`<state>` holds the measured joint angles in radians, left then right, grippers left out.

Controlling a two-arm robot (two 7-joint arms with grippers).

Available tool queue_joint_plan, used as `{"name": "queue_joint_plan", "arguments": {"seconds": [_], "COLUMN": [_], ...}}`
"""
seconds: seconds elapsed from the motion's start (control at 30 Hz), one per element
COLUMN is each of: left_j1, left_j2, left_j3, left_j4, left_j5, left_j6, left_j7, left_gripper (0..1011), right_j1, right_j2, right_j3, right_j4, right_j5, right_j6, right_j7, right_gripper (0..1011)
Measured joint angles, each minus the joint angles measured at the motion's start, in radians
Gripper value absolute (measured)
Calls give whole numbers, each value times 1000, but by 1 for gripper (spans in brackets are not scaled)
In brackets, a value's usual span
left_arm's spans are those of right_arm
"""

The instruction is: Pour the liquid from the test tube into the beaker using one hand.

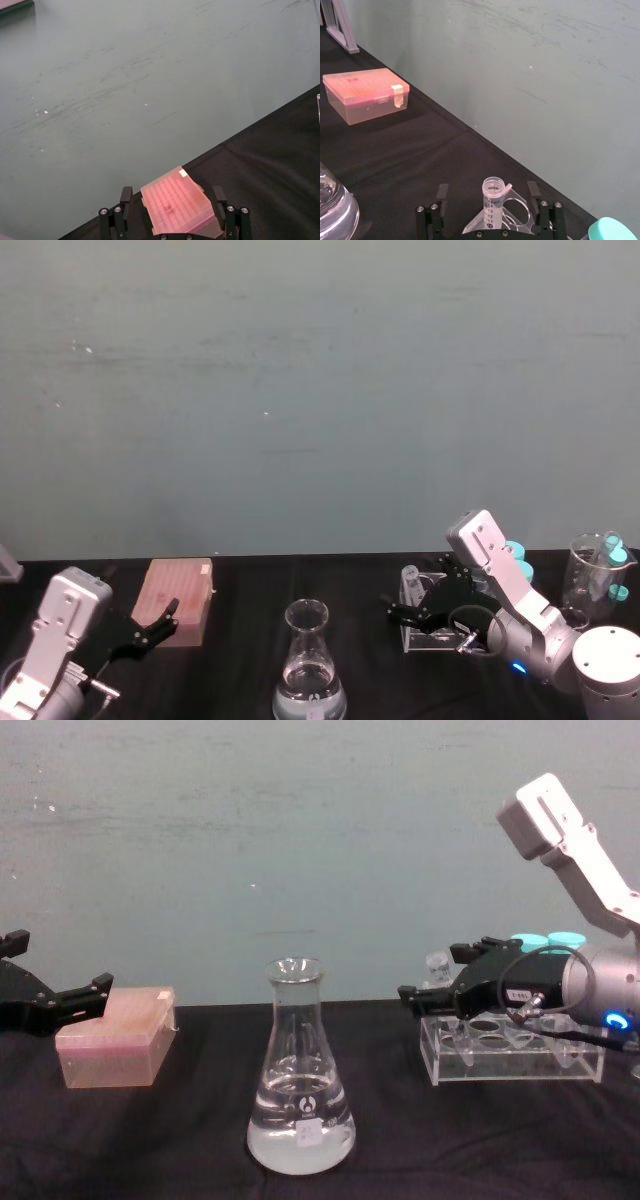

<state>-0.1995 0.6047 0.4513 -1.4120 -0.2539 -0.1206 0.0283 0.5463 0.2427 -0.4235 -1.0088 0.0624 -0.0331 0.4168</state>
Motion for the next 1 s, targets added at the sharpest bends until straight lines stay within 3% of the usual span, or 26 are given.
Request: {"name": "queue_joint_plan", "arguments": {"seconds": [0.27, 0.3, 0.87, 1.0], "left_j1": [0, 0, 0, 0], "left_j2": [0, 0, 0, 0], "left_j3": [0, 0, 0, 0], "left_j4": [0, 0, 0, 0], "left_j5": [0, 0, 0, 0], "left_j6": [0, 0, 0, 0], "left_j7": [0, 0, 0, 0], "left_gripper": [1000, 1000, 1000, 1000], "right_j1": [0, 0, -1, -1], "right_j2": [1, 1, 1, 1], "right_j3": [-1, -1, -1, -1], "right_j4": [-1, -2, -3, -3], "right_j5": [1, 1, 1, 1], "right_j6": [1, 1, 2, 2], "right_j7": [-1, -1, -3, -3], "right_gripper": [818, 748, 216, 205]}}
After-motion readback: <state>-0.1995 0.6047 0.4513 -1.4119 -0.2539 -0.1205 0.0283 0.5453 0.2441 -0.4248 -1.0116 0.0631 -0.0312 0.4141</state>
